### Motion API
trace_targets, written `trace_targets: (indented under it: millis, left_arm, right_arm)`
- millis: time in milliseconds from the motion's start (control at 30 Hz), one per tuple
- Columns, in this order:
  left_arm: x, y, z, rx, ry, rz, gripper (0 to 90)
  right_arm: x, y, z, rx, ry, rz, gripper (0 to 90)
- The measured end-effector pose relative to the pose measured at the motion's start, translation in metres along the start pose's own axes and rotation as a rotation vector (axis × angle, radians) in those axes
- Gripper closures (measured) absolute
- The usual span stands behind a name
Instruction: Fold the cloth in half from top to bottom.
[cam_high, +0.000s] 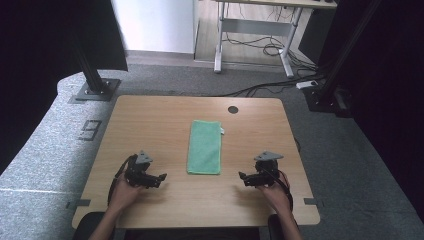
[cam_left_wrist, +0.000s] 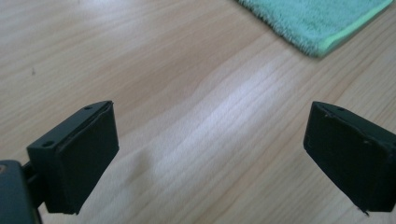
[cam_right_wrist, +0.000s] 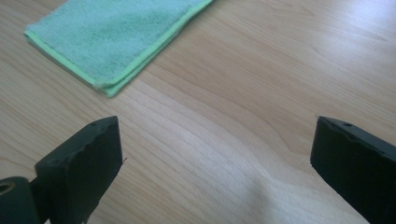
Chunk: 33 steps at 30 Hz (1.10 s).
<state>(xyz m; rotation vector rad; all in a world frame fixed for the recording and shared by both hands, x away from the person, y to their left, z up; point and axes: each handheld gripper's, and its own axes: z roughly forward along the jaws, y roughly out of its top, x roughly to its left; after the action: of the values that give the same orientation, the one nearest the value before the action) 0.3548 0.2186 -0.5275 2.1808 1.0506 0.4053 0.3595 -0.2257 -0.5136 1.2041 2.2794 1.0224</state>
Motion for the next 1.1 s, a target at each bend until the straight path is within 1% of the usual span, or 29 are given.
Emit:
trace_targets:
  millis: [100, 233, 400, 467, 633, 667, 800, 1100]
  left_arm:
    - [0.000, -0.005, 0.001, 0.017, 0.004, 0.004, 2.0]
    - [0.000, -0.010, 0.006, 0.050, 0.022, 0.019, 0.5]
    - [0.000, -0.014, 0.012, 0.068, 0.017, 0.015, 0.0]
    - [0.002, -0.015, 0.013, 0.062, 0.007, 0.000, 0.0]
    - [0.004, -0.017, 0.013, 0.043, 0.009, -0.006, 0.0]
    - [0.004, -0.017, 0.013, 0.043, 0.008, -0.005, 0.0]
    - [0.004, -0.017, 0.013, 0.043, 0.009, -0.006, 0.0]
    - [0.004, -0.016, 0.013, 0.043, 0.009, -0.005, 0.0]
  right_arm:
    - [-0.003, -0.006, -0.001, 0.006, -0.006, 0.005, 1.2]
    - [-0.007, -0.015, -0.001, 0.020, -0.018, 0.012, 0.5]
    - [-0.014, -0.029, 0.003, 0.050, -0.031, 0.023, 0.0]
    - [-0.016, -0.034, 0.006, 0.058, -0.033, 0.032, 0.0]
    - [-0.020, -0.042, 0.011, 0.081, -0.039, 0.042, 0.0]
    - [-0.020, -0.044, 0.012, 0.068, -0.044, 0.036, 0.0]
    - [-0.020, -0.046, 0.013, 0.037, -0.055, 0.044, 0.0]
    - [-0.020, -0.046, 0.013, 0.036, -0.055, 0.046, 0.0]
